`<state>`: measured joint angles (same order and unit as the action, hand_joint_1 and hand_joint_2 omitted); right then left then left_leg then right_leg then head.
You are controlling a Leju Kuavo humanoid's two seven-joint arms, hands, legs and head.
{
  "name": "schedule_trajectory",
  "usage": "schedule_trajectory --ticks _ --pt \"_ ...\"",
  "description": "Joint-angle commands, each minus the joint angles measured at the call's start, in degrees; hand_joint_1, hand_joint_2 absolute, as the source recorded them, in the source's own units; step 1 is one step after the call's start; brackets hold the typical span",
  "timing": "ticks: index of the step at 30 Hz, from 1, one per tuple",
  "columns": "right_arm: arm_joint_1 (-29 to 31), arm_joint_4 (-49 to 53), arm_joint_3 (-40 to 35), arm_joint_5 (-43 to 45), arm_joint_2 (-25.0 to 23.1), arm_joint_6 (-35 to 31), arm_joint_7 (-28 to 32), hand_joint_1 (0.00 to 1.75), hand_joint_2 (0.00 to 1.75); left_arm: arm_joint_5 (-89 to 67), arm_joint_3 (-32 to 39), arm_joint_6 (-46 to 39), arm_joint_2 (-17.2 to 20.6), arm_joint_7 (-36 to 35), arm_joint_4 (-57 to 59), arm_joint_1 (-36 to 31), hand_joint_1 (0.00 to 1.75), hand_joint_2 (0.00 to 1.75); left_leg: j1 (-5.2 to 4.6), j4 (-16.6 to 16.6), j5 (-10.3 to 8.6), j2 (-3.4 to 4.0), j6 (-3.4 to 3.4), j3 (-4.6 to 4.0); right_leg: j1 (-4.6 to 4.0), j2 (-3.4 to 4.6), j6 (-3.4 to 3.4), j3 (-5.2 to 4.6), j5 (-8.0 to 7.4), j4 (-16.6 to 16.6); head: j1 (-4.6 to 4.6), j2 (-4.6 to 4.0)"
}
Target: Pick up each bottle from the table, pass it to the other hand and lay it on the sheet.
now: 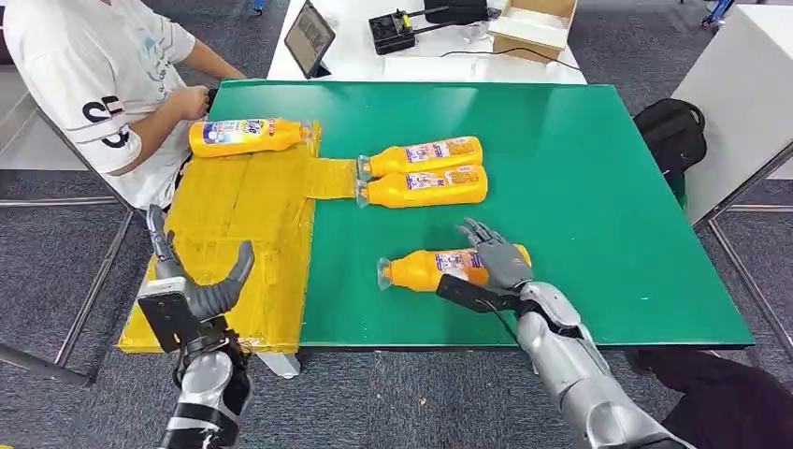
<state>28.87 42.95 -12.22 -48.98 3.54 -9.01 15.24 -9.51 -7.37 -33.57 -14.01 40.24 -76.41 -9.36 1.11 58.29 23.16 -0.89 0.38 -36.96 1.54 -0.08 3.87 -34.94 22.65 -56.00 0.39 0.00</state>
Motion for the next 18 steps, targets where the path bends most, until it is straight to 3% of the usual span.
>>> schedule_trajectory --ticks 1,15,18 --pt "4.9 -7.4 -0.5 -0.8 3.5 5.8 -2.4 0.00 1.75 0.3 -1.0 1.1 1.2 -0.2 4.5 -2.1 0.00 1.75 -0.03 0.0 0.08 0.03 0.04 0.22 0.00 -0.03 -0.14 0.20 0.08 0.0 0.00 0.00" --pt "6.0 -10.0 -0.5 -0.8 4.5 7.0 -2.8 0.00 1.75 0.4 -0.9 1.5 1.0 -0.2 5.4 -2.6 0.00 1.75 0.00 0.0 0.09 0.05 0.04 0.30 -0.04 -0.02 -0.17 0.28 0.08 0.0 0.00 0.00" --pt "7.4 -13.1 -1.1 -0.9 6.7 10.2 -3.6 0.00 1.75 0.4 -0.8 2.5 0.7 -0.2 6.6 -3.2 0.00 1.75 0.00 0.0 0.11 0.03 0.05 0.38 -0.05 -0.06 -0.20 0.37 0.11 0.1 0.00 0.00"
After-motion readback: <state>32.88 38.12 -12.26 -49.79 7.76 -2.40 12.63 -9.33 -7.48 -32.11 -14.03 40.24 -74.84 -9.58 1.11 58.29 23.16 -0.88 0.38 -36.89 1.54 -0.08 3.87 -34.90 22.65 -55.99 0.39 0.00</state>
